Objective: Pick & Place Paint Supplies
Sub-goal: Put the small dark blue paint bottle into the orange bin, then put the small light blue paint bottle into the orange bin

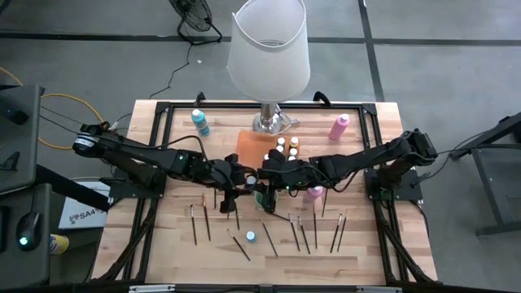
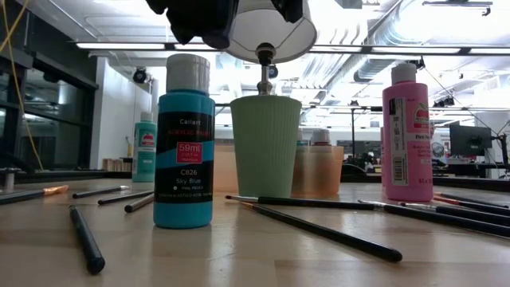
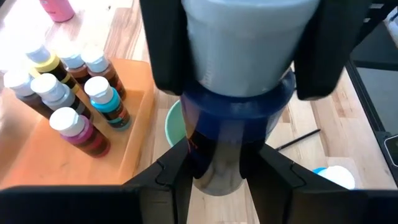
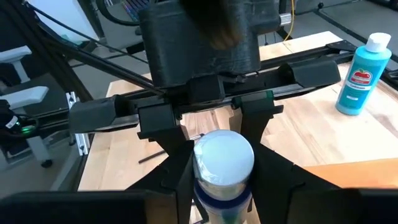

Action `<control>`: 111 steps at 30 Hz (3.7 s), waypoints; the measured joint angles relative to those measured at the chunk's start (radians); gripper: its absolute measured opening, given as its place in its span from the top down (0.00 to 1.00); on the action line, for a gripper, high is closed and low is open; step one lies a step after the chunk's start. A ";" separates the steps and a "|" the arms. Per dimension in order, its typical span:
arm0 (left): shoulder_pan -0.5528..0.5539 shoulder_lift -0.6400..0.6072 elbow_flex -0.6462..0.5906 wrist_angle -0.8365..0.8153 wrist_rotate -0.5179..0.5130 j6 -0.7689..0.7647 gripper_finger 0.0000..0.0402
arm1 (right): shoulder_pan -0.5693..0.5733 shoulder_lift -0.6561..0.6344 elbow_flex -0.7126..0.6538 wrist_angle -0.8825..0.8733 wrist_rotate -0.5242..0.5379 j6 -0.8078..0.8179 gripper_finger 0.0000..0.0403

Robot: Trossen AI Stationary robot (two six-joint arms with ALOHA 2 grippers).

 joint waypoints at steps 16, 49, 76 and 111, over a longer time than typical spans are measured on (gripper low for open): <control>0.000 -0.196 -0.002 -0.192 -0.162 0.044 0.34 | -0.094 -0.022 0.001 -0.112 0.085 0.136 0.72; 0.000 -0.364 -0.001 -0.340 -0.236 0.029 0.41 | -0.333 0.231 0.001 -0.259 0.440 0.498 0.72; -0.002 -0.364 -0.001 -0.368 -0.231 0.032 0.41 | -0.347 0.272 0.002 -0.366 0.363 0.621 0.68; -0.002 -0.364 0.000 -0.407 -0.211 0.006 0.41 | -0.281 -0.049 0.000 -0.515 -0.033 0.510 0.53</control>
